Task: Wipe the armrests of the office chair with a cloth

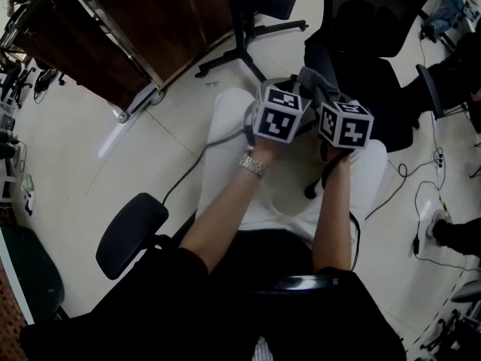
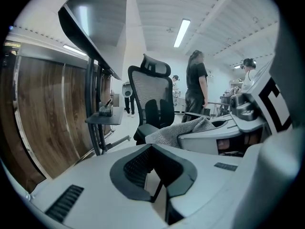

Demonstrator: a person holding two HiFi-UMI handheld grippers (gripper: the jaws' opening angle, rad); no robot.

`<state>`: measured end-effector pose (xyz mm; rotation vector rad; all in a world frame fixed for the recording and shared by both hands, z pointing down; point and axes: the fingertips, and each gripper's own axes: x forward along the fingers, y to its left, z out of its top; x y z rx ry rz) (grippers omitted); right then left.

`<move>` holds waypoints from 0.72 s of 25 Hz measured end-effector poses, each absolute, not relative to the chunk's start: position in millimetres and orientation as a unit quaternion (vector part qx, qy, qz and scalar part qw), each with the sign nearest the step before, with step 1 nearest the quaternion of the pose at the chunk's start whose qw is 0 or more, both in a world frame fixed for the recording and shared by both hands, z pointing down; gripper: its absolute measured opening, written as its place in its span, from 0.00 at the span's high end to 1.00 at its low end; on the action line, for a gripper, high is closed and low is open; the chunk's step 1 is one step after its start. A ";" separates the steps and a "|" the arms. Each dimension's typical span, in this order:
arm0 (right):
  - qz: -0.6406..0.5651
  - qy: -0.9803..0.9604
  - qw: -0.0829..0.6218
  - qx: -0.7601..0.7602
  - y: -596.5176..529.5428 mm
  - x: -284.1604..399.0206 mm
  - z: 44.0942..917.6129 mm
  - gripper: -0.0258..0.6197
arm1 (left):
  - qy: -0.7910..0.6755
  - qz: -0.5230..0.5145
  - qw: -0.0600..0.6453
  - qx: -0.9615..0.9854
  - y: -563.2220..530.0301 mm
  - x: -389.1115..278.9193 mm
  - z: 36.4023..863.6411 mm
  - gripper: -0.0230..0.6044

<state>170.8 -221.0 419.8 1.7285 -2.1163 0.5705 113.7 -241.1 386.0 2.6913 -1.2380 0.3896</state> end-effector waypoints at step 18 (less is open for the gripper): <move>0.212 -0.740 0.178 0.613 -218.2 174.2 432.7 0.92 | -0.412 0.121 0.134 0.893 -242.3 118.5 400.8 0.97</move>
